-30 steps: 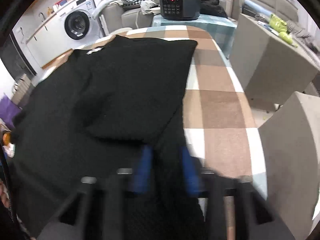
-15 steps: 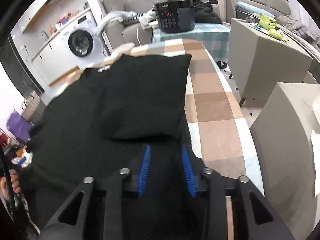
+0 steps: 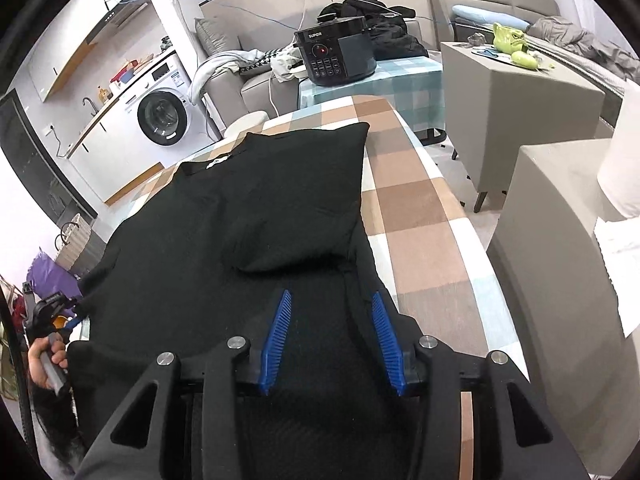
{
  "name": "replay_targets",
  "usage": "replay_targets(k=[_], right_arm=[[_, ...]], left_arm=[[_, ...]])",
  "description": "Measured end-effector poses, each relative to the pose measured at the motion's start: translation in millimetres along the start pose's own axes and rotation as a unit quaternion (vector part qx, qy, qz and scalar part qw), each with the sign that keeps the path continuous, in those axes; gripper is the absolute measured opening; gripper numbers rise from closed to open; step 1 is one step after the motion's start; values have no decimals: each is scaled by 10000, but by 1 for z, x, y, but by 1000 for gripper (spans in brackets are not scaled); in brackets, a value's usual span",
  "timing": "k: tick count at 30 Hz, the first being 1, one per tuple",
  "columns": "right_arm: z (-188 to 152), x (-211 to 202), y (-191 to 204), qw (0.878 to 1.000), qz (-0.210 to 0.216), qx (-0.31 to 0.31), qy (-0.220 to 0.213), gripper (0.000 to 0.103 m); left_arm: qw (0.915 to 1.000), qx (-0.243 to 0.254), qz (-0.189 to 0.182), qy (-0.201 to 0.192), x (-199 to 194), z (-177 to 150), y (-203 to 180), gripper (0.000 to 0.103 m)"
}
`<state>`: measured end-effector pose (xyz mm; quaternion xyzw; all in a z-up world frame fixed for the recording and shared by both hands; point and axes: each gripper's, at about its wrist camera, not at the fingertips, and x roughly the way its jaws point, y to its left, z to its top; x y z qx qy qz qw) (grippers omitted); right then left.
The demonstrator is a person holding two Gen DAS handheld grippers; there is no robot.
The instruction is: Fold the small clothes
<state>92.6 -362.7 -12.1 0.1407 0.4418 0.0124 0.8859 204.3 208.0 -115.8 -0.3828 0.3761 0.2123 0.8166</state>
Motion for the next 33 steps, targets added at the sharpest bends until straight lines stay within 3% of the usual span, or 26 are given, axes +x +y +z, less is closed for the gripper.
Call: replay_targets(k=[1,2,6,10,13,15,18,20,23,25,26,28,33], right_arm=[[-1,-1,0,10000,2,16,0,44],[-2,-1,-1,10000,10,29,1,44],[-6,-5,-3,9999,62,77,-40,44],[-8,-8,-6,9999,117,109,-58,44],[-11,-13,-8,9999,122,103,-47,44],[-11,-17,-10,9999,112,87,-60,44],[-13,-24,-15,9998,101,123,-95,44],[-15,-26,-17,9998,91,161,-80,44],[-18,-27,-17,9998,63,176,-55,44],[-19,-28,-17,9998,69,174,-54,44],[-19,-27,-17,9998,73,169,-59,44],[-19,-26,-17,9998,91,184,-50,44],[-19,-19,-16,9996,162,218,3,44]], left_arm=[[9999,31,-27,-102,-1,1,0,10],[9998,37,-60,-168,-4,2,1,6],[9975,286,-208,-613,-25,7,-10,4],[9891,951,-403,-1049,-53,6,-56,3],[9742,1721,-733,-1259,-71,-8,-118,3],[9563,2442,-1094,-1177,-75,-35,-168,3],[9300,3310,-1448,-677,-62,-82,-221,3],[9166,3725,-1436,-209,-41,-117,-241,4],[9191,3686,-1346,369,-16,-139,-234,4],[9202,3685,-1212,534,-10,-144,-222,11],[9217,3672,-1131,530,-10,-144,-214,14],[9279,3567,-973,472,-11,-138,-198,35],[9429,3184,-882,433,-13,-115,-173,41]])
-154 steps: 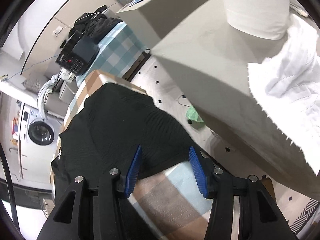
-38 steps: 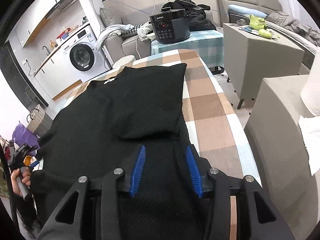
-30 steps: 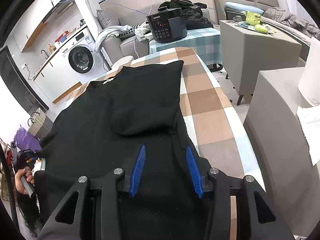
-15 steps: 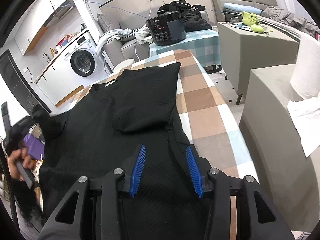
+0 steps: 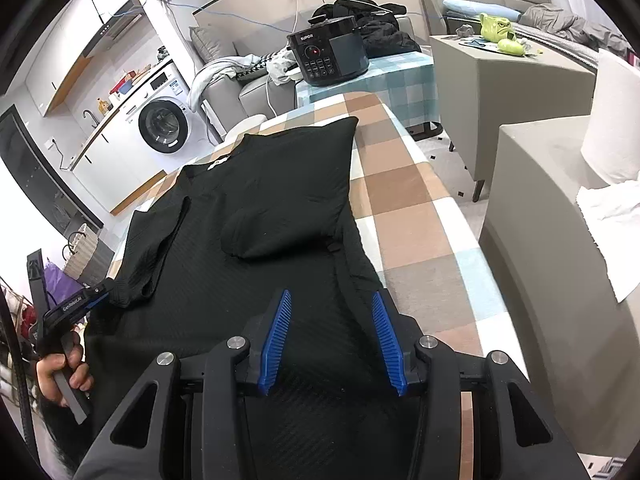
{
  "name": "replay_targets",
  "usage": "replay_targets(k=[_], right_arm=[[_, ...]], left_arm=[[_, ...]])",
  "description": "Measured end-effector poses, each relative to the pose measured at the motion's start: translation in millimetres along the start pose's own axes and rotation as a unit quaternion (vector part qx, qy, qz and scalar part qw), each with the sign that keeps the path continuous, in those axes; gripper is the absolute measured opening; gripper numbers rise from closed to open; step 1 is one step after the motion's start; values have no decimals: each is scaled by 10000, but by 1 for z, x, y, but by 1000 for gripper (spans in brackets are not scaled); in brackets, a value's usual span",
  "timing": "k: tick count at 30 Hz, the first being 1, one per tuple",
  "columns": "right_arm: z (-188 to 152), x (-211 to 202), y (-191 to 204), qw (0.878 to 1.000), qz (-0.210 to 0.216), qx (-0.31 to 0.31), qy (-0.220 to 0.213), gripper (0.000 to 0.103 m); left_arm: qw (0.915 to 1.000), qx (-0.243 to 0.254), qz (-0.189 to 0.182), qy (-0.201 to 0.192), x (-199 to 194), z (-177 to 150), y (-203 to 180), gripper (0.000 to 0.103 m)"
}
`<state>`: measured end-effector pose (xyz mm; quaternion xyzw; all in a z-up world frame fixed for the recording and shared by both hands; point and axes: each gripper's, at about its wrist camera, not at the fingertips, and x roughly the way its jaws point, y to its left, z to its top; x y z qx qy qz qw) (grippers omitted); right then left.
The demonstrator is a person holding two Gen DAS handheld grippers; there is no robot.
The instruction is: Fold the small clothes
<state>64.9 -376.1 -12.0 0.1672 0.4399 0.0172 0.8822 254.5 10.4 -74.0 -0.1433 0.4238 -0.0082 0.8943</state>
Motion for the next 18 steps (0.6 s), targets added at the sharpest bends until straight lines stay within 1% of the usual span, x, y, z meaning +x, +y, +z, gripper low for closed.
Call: replay_targets(k=[2,5,9,12,14,18], right_arm=[[0,1,1,10000,0,-24,18,44],[0,0,1,10000,-17,-27,44,44],[0,1,0,10000,-64,-6,76,44],[-1,2,-2,9999,-110,2,97,44],[-1,2,-2,9999,-118,19,101,44],[0,2,-1,9998,-129,23,119,44]], left_arm=[[9999,-60,96,-22,2,2,10,41],[9996,-169,223,16,1,-1,35,41],[9984,-154,553,-26,9,-1,47,41],[9969,-278,724,-141,8,0,62,41],[9970,-363,681,-114,9,2,67,41],[9985,-430,324,-46,-7,1,64,41]])
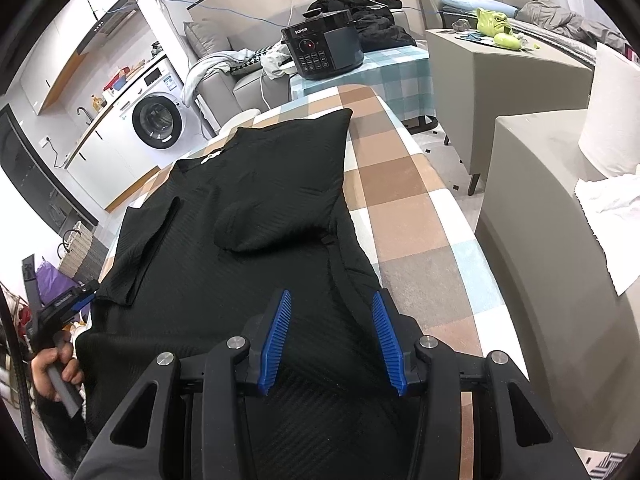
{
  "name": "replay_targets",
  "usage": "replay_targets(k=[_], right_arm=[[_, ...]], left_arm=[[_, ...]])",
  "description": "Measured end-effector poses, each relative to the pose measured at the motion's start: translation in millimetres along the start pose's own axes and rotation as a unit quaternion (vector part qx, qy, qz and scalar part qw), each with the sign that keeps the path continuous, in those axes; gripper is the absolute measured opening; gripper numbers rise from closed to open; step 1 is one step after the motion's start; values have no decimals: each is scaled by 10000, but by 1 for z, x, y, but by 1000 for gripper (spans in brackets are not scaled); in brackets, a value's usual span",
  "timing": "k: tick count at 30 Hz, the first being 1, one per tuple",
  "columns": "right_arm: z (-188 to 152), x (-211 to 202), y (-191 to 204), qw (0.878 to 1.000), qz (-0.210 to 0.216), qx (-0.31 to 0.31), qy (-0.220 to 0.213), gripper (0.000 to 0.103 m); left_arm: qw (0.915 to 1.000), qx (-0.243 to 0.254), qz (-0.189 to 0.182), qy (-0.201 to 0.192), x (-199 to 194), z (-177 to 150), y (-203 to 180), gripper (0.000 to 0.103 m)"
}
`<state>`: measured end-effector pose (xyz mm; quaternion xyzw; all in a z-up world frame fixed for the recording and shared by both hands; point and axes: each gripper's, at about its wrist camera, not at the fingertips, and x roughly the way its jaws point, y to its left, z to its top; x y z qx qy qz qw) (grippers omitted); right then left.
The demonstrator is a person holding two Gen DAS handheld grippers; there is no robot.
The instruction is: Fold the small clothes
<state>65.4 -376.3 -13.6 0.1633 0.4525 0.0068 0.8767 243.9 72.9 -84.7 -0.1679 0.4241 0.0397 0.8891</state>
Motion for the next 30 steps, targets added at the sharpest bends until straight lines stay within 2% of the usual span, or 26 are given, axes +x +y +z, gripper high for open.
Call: replay_targets(k=[2,5,8,11,14,16,19,22,28,29,30], right_arm=[[0,-1,1,10000,-3,-9,0,44],[0,0,2,10000,16,-2,5,44],[-1,0,3,10000,16,-45,25,44],[-2,0,3,10000,2,-72,52,44],[-2,1,2,10000,-17,-52,68,44],[-1,1,1,9999,-43,-46,83,46],[-2,3,1,9999,-52,-43,119,48],[-2,5,2,9999,-37,-65,136,49],[-5,5,3,9998,-35,-98,152,50],[-5,5,3,9998,-44,-93,157,50],[-5,5,2,9998,-61,-82,163,50]], left_arm=[[9996,70,-268,4,-13,-2,-3,42],[9993,51,-347,-161,-26,0,0,45],[9994,-165,-129,-266,-26,10,13,47],[9992,-222,187,-263,-6,23,21,47],[9977,-26,676,5,18,25,22,47],[9970,177,726,193,26,17,16,47],[9939,569,908,251,27,1,3,47],[9925,726,917,350,28,-8,-2,47],[9959,367,808,156,30,5,10,46],[9959,379,796,199,35,6,10,45],[9958,403,783,229,39,8,10,36]])
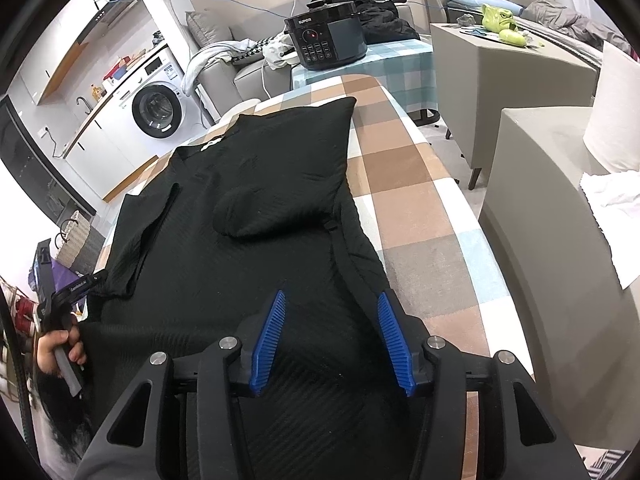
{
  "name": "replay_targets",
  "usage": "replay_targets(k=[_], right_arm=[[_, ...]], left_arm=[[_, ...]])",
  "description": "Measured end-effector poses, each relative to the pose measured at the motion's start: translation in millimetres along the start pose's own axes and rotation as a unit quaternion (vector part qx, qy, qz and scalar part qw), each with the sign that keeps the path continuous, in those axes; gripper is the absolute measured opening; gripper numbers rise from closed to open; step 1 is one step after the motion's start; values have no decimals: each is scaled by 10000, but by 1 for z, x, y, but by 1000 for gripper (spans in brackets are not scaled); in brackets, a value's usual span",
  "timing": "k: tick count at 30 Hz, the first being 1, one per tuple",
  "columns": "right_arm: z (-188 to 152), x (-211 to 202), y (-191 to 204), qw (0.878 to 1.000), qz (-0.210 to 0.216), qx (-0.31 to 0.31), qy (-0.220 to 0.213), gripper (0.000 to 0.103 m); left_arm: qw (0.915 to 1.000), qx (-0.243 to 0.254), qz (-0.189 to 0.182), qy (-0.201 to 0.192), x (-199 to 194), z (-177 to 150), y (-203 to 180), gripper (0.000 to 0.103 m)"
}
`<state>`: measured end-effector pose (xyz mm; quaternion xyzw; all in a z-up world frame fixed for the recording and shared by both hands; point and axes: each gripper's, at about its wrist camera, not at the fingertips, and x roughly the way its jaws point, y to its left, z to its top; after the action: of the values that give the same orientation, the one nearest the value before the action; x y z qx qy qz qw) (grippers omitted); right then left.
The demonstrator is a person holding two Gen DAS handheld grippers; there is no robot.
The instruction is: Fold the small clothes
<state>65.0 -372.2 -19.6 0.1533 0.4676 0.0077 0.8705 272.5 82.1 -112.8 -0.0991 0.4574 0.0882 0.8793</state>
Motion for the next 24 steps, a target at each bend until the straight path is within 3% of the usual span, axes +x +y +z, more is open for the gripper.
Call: replay_targets(k=[1,4,9,14,21,24], right_arm=[[0,0,-1,10000,-15,16,6,50],[0,2,-3,10000,-64,45,33,50],[0,2,-4,10000,-65,47,45,50],[0,3,-7,9999,-65,65,80,50],[-13,-12,-10,9999,30,-18,107,51],[-23,-21,-13,9999,70,-36,74,60]], left_arm=[[10000,39,-20,23,5,1,-1,24],[9995,233,-94,-195,8,1,-8,7],[9974,-382,-302,-523,-3,13,12,6],[9973,-657,-267,-168,9,16,23,6],[9968,-720,-289,-192,-19,1,25,25],[9962,-752,-314,-316,-47,-14,29,50]])
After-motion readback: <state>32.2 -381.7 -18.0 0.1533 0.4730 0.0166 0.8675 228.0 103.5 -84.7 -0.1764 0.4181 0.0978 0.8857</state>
